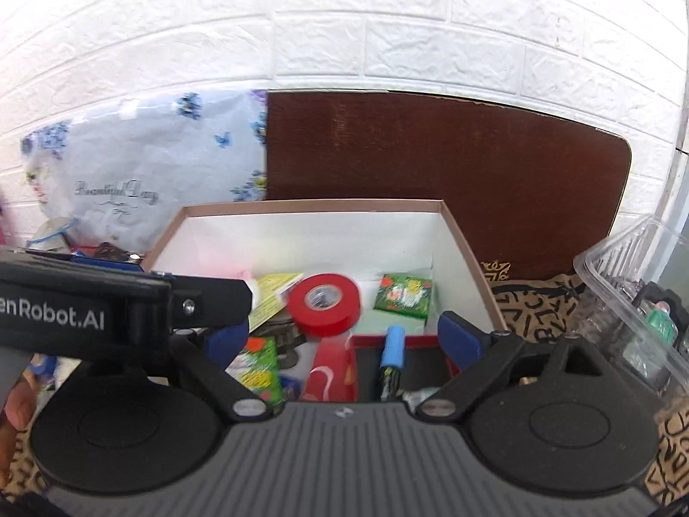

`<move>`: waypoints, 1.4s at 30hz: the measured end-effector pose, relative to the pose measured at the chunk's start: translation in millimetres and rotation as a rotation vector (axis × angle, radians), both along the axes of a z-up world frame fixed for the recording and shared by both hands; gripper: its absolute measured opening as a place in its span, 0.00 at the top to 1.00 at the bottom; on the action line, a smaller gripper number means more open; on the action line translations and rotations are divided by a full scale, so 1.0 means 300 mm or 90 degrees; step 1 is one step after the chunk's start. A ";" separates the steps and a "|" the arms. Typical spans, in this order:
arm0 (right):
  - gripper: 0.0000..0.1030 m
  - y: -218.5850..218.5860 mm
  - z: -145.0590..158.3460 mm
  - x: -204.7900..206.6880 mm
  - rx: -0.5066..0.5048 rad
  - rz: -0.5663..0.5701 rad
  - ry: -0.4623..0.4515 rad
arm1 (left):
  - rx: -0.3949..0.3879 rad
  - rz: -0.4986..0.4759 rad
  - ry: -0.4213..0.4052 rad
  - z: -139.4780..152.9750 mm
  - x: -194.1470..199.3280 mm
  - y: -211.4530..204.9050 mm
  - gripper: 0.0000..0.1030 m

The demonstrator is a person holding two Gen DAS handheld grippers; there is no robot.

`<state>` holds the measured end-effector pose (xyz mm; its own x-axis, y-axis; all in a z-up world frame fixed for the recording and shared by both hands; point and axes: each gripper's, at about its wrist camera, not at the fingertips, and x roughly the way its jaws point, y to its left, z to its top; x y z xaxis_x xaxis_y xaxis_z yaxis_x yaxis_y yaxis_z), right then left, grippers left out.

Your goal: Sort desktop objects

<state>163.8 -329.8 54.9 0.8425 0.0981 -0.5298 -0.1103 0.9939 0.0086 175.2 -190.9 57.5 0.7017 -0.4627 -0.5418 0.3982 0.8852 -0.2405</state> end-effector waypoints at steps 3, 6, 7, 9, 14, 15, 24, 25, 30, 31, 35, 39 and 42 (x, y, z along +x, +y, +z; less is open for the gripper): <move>0.08 0.019 0.010 -0.080 0.009 0.004 -0.004 | 0.011 0.003 -0.022 0.013 -0.093 0.014 0.00; 0.08 0.037 0.016 -0.166 0.009 -0.003 -0.011 | 0.014 0.011 -0.047 0.018 -0.190 0.043 0.00; 0.08 0.042 0.016 -0.195 0.009 -0.004 -0.015 | 0.014 0.014 -0.056 0.017 -0.223 0.053 0.00; 0.08 0.054 0.013 -0.257 0.013 -0.007 -0.025 | 0.016 0.018 -0.067 0.012 -0.281 0.067 0.00; 0.08 0.085 -0.010 -0.392 0.010 -0.014 -0.039 | 0.035 0.027 -0.083 -0.011 -0.405 0.095 0.00; 0.08 0.094 -0.017 -0.416 0.007 -0.016 -0.042 | 0.036 0.029 -0.085 -0.017 -0.426 0.101 0.00; 0.08 0.165 -0.076 -0.584 -0.024 -0.037 -0.059 | 0.043 0.042 -0.078 -0.078 -0.563 0.144 0.00; 0.08 0.172 -0.082 -0.594 -0.028 -0.039 -0.059 | 0.045 0.043 -0.075 -0.085 -0.569 0.145 0.00; 0.08 0.196 -0.121 -0.640 -0.030 -0.049 -0.051 | 0.052 0.046 -0.052 -0.117 -0.588 0.164 0.00; 0.07 0.197 -0.129 -0.647 -0.024 -0.051 -0.049 | 0.053 0.046 -0.048 -0.123 -0.589 0.168 0.00; 0.07 0.198 -0.160 -0.660 -0.010 -0.061 -0.036 | 0.054 0.053 -0.036 -0.144 -0.593 0.179 0.00; 0.07 0.197 -0.181 -0.655 -0.008 -0.077 -0.028 | 0.057 0.064 -0.027 -0.155 -0.587 0.184 0.00; 0.07 0.188 -0.189 -0.651 0.001 -0.084 -0.023 | 0.052 0.067 -0.025 -0.163 -0.583 0.189 0.00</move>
